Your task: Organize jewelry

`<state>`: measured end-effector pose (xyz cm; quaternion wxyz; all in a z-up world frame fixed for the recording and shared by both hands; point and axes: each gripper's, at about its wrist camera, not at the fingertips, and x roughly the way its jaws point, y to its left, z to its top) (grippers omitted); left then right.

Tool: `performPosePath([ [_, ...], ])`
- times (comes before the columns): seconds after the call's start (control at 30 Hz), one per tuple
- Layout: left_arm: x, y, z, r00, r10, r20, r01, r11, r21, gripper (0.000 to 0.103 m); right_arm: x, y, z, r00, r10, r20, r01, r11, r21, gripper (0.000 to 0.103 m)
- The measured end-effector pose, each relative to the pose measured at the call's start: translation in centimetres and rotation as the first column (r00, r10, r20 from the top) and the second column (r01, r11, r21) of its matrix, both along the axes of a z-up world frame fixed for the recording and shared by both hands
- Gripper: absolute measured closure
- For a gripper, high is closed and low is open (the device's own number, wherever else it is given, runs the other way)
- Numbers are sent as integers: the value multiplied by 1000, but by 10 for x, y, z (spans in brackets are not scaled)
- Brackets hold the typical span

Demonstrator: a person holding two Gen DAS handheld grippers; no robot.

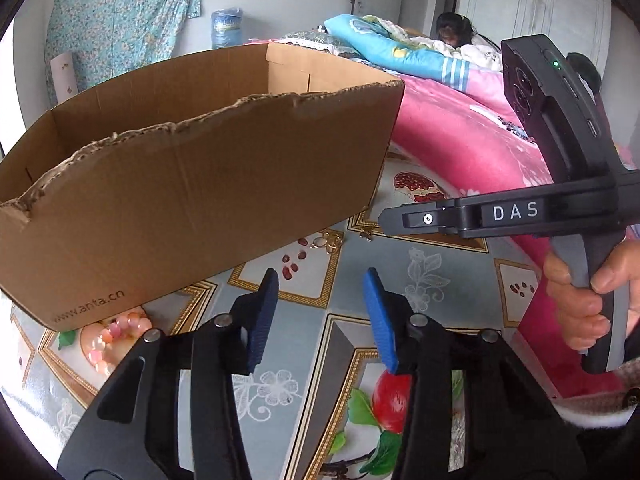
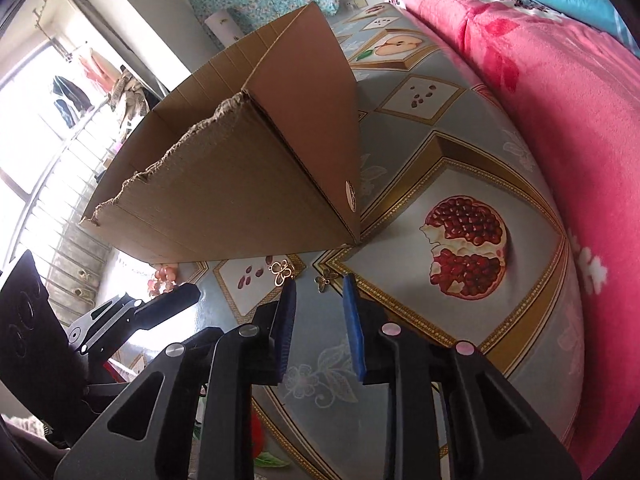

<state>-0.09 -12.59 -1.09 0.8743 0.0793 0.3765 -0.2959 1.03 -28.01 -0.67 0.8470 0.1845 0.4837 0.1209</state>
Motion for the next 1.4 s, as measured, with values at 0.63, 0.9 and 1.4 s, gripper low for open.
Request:
performPosePath([
  [0.63,33,-42,-18,1000,-5,-29,7,997,76,74,4,-14,-17,1000,-17,-10,18,996,91,81],
  [0.9,32,-55,-19,1000,-1,8,-1,991,136,83,5,-13,-17,1000,-22,-6,22,994,103,81],
  [1.4,23,-50,-16,999,-32,-10,34,990,139,103,2,-16,-18,1000,-24,-1,24,993,113,81],
])
